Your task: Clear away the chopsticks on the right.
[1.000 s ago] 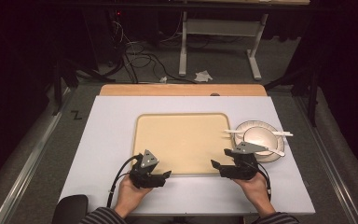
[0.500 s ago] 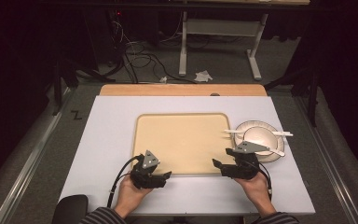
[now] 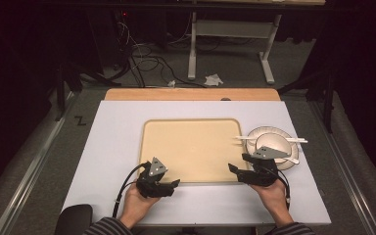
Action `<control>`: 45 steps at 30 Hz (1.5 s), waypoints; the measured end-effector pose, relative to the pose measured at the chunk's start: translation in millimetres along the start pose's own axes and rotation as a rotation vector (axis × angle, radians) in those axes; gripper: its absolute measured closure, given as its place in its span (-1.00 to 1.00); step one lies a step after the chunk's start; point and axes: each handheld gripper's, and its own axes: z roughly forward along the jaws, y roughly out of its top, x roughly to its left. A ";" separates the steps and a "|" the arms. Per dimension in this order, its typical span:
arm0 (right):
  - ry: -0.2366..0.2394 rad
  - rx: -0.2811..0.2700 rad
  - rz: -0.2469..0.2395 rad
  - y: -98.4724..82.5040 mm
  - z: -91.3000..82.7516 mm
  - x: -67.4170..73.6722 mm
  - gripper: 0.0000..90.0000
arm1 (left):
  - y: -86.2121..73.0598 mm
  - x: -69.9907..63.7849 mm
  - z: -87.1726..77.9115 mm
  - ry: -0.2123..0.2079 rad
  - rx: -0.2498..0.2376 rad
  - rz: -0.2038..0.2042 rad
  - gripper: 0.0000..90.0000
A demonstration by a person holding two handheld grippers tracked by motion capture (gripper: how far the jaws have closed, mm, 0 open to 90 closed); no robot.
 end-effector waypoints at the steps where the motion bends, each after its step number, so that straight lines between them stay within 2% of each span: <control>1: -0.002 -0.001 0.001 0.1 -0.3 -0.3 -0.23 | 0.2 0.1 0.0 0.001 -0.001 -0.002 -0.23; 20: -0.044 -0.029 0.033 0.1 -14.8 -14.8 -0.13 | 0.9 0.1 -0.3 0.002 -0.003 -0.012 -0.22; 32: -0.069 -0.039 0.065 -4.2 -23.4 -30.0 -0.16 | 1.6 0.6 -0.4 0.002 -0.001 -0.014 -0.22; 38: -0.100 -0.062 0.092 -7.6 -30.2 -40.4 -0.27 | 1.9 1.0 -0.1 0.001 -0.002 -0.012 -0.22; 40: -0.117 -0.065 0.107 -8.8 -32.7 -44.2 -0.23 | 1.9 0.8 0.1 0.001 -0.003 -0.014 -0.22; 42: -0.141 -0.070 0.097 -9.7 -35.7 -49.3 -0.20 | 1.8 0.8 0.3 0.002 -0.003 -0.013 -0.22; 45: -0.158 -0.096 0.123 -9.2 -42.2 -56.8 -0.13 | 1.7 1.4 1.4 0.005 -0.001 -0.016 -0.22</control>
